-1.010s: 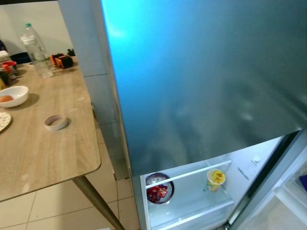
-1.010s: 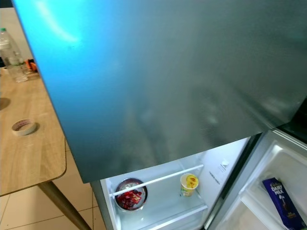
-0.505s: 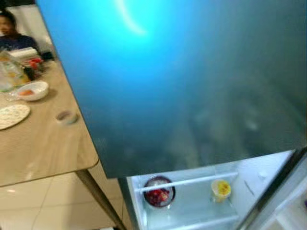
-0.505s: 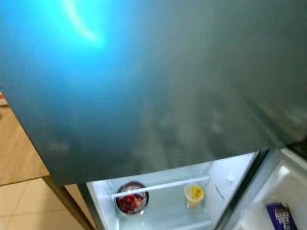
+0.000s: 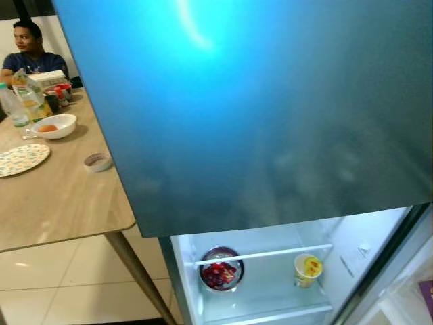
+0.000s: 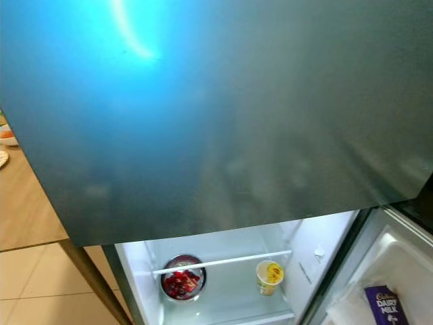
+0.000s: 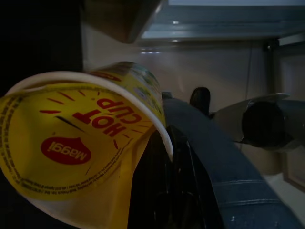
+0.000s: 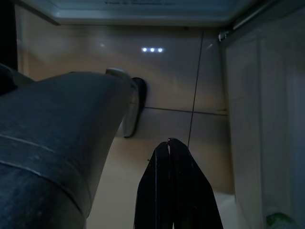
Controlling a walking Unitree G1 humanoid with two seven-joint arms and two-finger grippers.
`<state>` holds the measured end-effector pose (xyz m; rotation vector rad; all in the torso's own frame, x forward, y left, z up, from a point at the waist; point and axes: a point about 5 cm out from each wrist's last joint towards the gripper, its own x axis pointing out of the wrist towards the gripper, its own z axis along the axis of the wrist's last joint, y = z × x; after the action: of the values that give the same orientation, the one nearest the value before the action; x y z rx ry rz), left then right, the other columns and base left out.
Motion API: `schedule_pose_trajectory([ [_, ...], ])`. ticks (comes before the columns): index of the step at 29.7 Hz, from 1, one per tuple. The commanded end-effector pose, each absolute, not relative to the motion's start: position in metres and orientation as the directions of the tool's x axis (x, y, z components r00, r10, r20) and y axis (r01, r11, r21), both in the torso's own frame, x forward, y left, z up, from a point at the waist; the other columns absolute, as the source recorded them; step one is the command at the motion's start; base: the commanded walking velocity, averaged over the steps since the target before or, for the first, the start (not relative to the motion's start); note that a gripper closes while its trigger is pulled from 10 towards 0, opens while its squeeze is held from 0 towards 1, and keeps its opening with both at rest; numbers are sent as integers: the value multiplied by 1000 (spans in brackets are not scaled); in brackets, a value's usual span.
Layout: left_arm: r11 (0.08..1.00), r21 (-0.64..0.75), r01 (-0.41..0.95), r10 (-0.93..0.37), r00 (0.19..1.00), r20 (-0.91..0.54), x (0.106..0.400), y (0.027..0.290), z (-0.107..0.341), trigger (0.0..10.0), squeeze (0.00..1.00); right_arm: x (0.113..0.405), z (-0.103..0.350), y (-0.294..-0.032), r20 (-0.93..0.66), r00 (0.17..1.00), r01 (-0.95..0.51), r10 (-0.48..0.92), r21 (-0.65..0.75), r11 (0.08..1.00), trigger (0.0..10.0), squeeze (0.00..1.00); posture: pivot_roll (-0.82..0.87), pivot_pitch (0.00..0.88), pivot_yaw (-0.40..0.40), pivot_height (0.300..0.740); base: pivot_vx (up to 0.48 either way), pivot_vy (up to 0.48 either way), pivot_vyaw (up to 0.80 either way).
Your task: Restocking fridge
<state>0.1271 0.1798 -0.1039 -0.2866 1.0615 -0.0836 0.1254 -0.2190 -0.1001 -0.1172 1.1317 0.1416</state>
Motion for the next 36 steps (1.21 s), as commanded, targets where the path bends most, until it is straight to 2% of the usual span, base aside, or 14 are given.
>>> schedule_pose_trajectory([
  [1, 954, -290, -72, -224, 472, -853, 124, 177, -105, 10000, 0, 125, -100, -219, -909, 413, -176, 55, -21, 984, 10000, 0, -77, 0, 26, 740, 0, -420, 0],
  [8, 951, -304, -61, -241, 472, -848, 125, 173, -105, 10000, 0, 128, -100, -215, -905, 418, -212, 86, -5, 977, 10000, 0, -77, 0, 26, 740, 0, 0, 0],
  [14, 952, -302, -42, -246, 479, -842, 128, 173, -104, 10000, 0, 137, -97, -205, -887, 415, -332, 203, 60, 941, 10000, 0, -79, 0, 27, 740, 0, 0, 0],
  [20, 954, -301, -9, -258, 488, -834, 131, 172, -103, 10000, 0, 143, -93, -196, -859, 410, -386, 308, 142, 911, 10000, 0, -81, 4, 28, 740, 0, 0, 0],
  [24, 953, -285, 106, -298, 498, -814, 140, 167, -99, 10000, 0, 151, -88, -188, -823, 402, -468, 401, 192, 863, 10000, 0, -86, 14, 32, 740, 0, 0, 0],
  [26, 951, -276, 141, -309, 500, -809, 144, 165, -98, 10000, 0, 154, -87, -188, -817, 410, -475, 404, 187, 860, 10000, 0, -86, 14, 32, 740, 0, 0, 0],
  [29, 929, -215, 300, -350, 533, -770, 166, 158, -88, 10000, 0, 167, -82, -187, -791, 465, -473, 398, 158, 867, 10000, 0, -88, 21, 33, 740, 0, 0, 0],
  [32, 921, -198, 336, -361, 543, -758, 173, 156, -85, 10000, 0, 170, -80, -186, -785, 475, -472, 397, 153, 868, 10000, 0, -88, 21, 33, 740, 0, 0, 0],
  [35, 881, -123, 458, -400, 580, -710, 197, 145, -72, 10000, 0, 177, -77, -184, -767, 498, -473, 405, 151, 868, 10000, 0, -87, 23, 34, 740, 0, 0, 0],
  [36, 881, -123, 458, -400, 580, -710, 197, 145, -72, 10000, 0, 177, -77, -184, -767, 498, -473, 405, 151, 868, 10000, 0, -87, 23, 34, 740, 0, 0, 0],
])
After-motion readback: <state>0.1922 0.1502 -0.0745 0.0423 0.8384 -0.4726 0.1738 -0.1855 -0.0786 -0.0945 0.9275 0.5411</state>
